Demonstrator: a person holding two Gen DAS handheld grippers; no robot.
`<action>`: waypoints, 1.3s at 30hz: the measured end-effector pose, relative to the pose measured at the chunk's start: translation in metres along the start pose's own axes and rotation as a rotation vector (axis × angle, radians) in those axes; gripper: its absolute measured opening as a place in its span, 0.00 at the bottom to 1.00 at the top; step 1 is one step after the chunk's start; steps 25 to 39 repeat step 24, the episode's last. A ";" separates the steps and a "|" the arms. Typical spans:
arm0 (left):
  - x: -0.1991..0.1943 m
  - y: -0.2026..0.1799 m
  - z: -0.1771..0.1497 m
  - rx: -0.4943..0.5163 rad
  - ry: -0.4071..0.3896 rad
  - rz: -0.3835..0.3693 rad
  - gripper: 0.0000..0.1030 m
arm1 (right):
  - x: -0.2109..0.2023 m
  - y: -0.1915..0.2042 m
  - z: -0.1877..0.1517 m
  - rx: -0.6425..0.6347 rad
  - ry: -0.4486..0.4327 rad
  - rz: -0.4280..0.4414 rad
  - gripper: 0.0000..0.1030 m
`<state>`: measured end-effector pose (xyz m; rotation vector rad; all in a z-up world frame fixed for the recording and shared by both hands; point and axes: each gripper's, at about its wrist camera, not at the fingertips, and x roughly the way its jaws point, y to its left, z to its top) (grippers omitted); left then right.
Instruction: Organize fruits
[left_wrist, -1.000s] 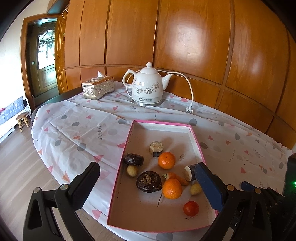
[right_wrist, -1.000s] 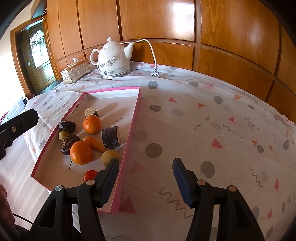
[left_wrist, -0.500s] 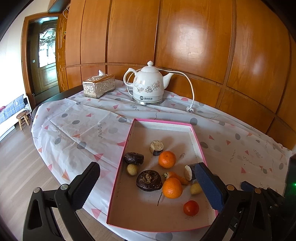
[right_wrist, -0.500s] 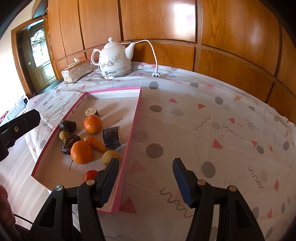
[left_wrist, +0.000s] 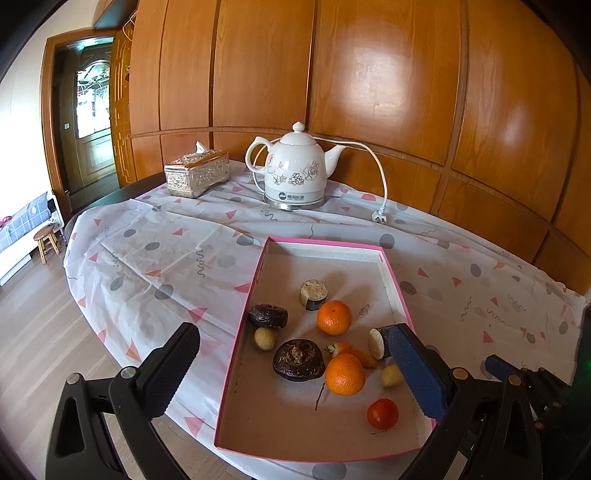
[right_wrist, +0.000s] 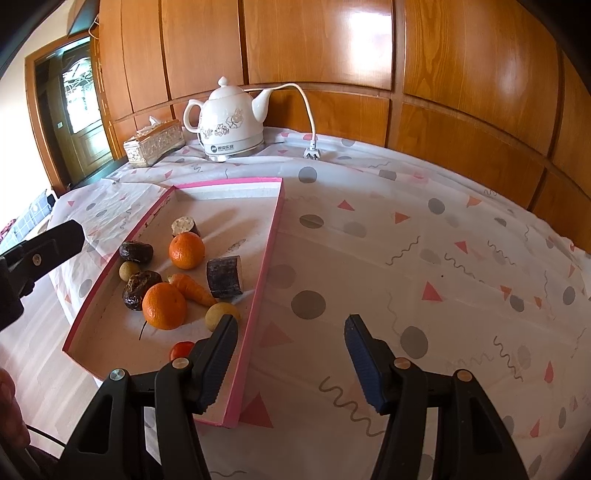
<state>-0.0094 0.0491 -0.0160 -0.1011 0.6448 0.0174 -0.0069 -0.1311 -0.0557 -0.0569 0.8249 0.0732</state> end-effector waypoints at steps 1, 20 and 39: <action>0.000 0.000 0.000 0.000 -0.001 0.000 1.00 | -0.001 0.000 0.001 -0.004 -0.006 -0.002 0.59; 0.001 -0.003 -0.002 0.024 -0.005 -0.019 0.98 | 0.002 -0.006 -0.001 0.017 0.003 0.003 0.59; 0.001 -0.006 -0.001 0.034 -0.006 -0.030 0.99 | 0.003 -0.016 -0.002 0.037 0.009 -0.003 0.59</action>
